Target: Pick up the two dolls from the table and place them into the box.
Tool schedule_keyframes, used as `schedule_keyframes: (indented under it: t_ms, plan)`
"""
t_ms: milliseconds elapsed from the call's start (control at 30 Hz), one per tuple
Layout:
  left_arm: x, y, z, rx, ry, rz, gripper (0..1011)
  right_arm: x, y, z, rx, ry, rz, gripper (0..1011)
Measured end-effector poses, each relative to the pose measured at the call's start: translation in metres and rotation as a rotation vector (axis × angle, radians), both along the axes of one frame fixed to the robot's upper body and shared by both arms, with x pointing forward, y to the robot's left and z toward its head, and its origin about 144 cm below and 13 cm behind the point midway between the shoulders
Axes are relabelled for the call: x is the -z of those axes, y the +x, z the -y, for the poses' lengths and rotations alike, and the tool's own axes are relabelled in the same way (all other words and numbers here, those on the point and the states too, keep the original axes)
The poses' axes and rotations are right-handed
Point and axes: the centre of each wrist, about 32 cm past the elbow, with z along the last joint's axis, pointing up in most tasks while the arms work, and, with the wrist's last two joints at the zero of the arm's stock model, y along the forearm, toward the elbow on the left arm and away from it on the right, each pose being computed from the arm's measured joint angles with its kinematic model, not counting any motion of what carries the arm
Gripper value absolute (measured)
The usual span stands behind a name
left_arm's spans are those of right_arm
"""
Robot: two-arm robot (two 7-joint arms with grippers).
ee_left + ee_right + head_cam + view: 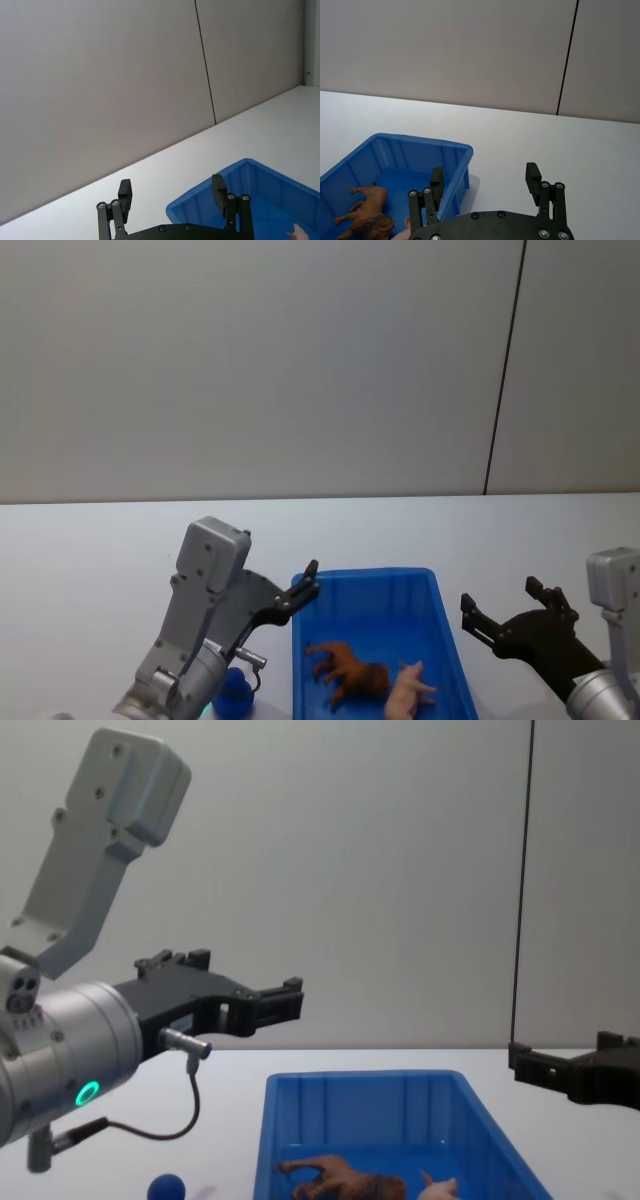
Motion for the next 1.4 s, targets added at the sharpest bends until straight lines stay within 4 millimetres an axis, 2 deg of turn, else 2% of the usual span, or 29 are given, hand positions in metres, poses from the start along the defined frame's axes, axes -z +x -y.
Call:
schedule_keyframes:
  t_ms: [667, 1400]
  plan:
    - [0.005, -0.013, -0.016, -0.066, -0.004, -0.156, 1003, 0.0, -0.001, 0.001, 0.009, 0.0, 0.001, 1000]
    - [0.027, -0.023, -0.031, -0.083, 0.011, -0.308, 1004, 0.0, -0.002, 0.001, 0.011, -0.001, 0.0, 1001]
